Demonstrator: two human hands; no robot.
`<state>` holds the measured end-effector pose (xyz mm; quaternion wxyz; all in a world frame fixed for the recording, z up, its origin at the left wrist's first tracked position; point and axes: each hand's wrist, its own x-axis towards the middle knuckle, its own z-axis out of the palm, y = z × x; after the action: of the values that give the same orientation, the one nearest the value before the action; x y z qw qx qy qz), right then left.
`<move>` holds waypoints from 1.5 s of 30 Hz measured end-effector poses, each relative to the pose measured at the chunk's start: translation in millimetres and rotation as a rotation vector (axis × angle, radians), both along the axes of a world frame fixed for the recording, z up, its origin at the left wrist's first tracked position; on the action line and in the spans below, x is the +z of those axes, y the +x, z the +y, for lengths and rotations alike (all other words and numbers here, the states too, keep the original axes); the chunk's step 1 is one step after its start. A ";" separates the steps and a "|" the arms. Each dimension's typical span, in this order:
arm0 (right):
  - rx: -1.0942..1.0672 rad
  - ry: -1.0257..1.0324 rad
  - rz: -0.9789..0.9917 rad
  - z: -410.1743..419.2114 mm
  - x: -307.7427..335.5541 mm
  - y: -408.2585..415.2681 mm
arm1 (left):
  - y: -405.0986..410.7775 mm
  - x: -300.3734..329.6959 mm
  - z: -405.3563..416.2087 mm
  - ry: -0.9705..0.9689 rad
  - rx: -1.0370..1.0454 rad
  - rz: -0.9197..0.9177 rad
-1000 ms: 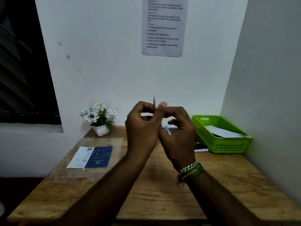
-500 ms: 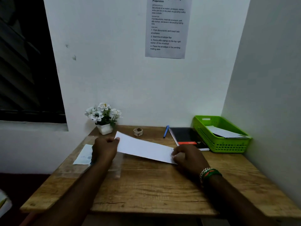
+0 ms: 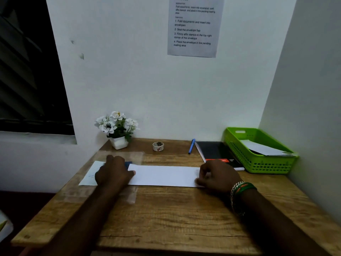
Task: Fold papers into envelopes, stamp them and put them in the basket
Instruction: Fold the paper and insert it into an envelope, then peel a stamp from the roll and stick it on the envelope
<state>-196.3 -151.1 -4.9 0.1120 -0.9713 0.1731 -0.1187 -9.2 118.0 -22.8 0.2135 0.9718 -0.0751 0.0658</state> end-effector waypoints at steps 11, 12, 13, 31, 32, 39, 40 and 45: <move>-0.080 0.157 -0.394 -8.3 -13.6 55.7 | 61.8 5.0 -114.8 0.043 -0.420 -0.137; -0.078 0.157 -0.407 -8.7 -15.5 53.5 | 68.9 1.3 -122.0 0.013 -0.399 -0.103; -0.075 0.157 -0.424 -8.4 -16.0 51.4 | 74.4 -1.1 -127.0 -0.006 -0.376 -0.077; 0.169 0.799 -0.750 5.3 -1.7 50.9 | -18.0 20.0 -126.1 -1.094 -1.024 0.456; 0.191 0.845 -0.759 6.7 -0.7 50.7 | -20.7 22.2 -126.6 -1.091 -1.042 0.442; 0.264 0.939 -0.823 6.9 4.2 48.1 | -25.6 19.4 -131.4 -1.154 -1.011 0.418; 0.275 0.934 -0.823 7.6 5.3 47.6 | -25.2 18.9 -132.1 -1.160 -0.999 0.421; 0.282 0.878 -0.803 8.4 5.5 45.1 | -23.5 18.0 -132.4 -1.256 -0.964 0.535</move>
<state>-151.2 -142.8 0.6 0.5729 -0.7274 0.0197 -0.3773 -32.8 -14.4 -4.8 0.7310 0.5163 -0.3787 -0.2361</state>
